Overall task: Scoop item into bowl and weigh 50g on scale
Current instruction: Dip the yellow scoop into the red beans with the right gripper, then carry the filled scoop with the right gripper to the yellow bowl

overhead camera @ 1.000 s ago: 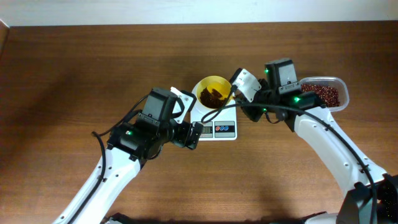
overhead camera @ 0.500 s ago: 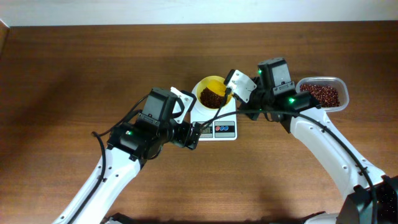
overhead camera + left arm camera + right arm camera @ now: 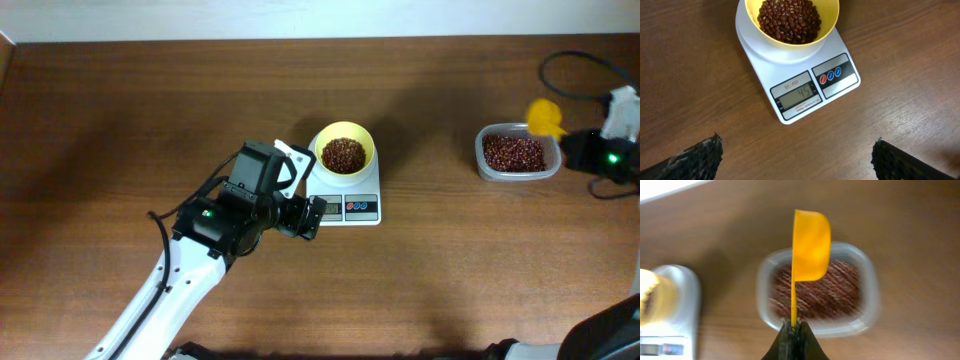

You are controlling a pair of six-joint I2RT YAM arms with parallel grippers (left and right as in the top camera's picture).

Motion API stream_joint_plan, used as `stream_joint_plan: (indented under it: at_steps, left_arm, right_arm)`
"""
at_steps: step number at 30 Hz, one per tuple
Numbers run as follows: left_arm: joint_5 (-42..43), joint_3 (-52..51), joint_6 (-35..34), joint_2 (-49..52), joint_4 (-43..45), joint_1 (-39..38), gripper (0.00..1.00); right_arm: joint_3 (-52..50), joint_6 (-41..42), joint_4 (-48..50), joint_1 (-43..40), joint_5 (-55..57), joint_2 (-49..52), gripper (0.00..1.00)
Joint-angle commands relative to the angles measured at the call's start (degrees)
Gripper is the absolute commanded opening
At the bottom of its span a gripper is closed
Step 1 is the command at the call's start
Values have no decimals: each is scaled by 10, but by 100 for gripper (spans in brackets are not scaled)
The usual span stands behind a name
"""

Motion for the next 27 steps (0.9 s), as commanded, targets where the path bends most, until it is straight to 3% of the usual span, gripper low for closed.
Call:
stream_joint_plan:
  at_steps: [1, 14, 17, 23, 27]
  left_arm:
    - [-4, -2, -3, -3, 1, -2, 99]
    - [-4, -2, -3, -3, 1, -2, 99]
    - [-4, -2, -3, -3, 1, -2, 99]
    - [-4, -2, -3, -3, 1, -2, 99]
    - [-4, -2, -3, -3, 1, -2, 99]
  right_arm:
    - [3, -98, -27, -2, 108, -10, 4]
    - [-33, -98, -16, 88, 113, 71, 4]
    - [-33, -97, -23, 104, 33, 71, 4]
    - [-33, -96, -24, 84, 20, 70, 4]
    - [-33, -69, -24, 25, 18, 70, 4]
